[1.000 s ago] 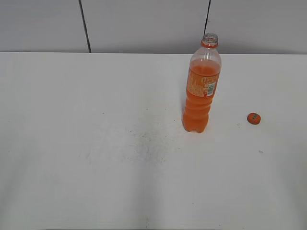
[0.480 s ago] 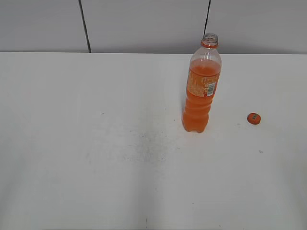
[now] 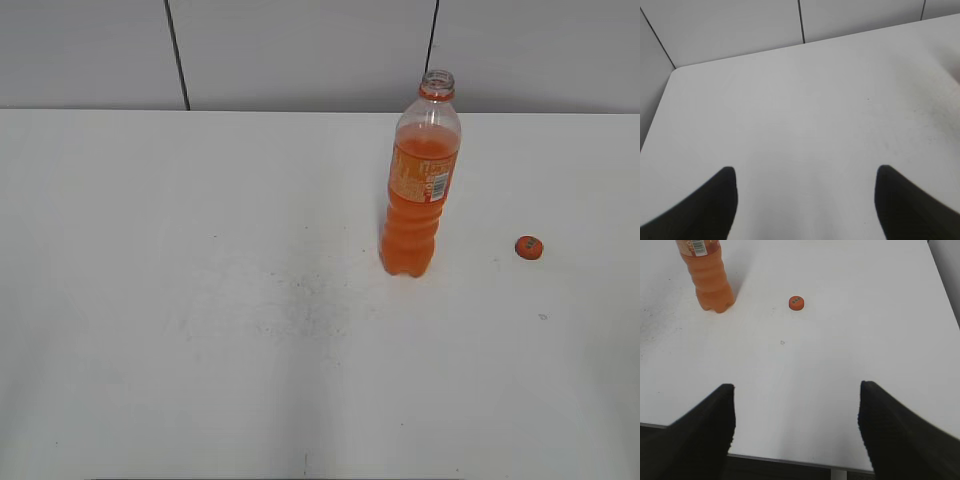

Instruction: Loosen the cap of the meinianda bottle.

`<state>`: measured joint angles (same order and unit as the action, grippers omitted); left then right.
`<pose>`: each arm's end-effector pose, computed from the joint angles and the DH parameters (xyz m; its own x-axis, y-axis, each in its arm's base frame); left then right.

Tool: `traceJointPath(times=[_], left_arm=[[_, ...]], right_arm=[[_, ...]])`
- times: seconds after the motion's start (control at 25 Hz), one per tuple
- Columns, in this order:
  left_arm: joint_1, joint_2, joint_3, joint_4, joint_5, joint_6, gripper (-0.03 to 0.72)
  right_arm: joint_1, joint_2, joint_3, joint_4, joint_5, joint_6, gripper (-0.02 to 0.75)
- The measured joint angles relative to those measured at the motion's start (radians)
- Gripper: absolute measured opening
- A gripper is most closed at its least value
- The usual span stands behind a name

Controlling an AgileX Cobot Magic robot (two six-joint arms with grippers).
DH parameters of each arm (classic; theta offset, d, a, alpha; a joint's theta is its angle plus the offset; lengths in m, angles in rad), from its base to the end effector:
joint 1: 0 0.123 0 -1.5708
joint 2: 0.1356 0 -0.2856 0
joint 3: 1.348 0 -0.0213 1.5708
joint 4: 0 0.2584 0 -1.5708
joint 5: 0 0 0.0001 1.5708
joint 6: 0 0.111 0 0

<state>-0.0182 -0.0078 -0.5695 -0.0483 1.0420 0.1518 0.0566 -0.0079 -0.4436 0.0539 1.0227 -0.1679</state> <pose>0.0100 -0.0048 0.2946 -0.3578 0.1335 -0.9242 0.1032 0.9893 0.1029 0.0254 0.0066 0.2586 -0.4459 -0.1647 -0.8798 -0.1609 0.9817 -0.1022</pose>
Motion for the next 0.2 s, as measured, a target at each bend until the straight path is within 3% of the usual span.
traceJointPath(times=[0.2], left_arm=[[0.000,0.000,0.000,0.007,0.000,0.000,0.519]], right_arm=[[0.000,0.000,0.000,0.001,0.000,0.000,0.574]])
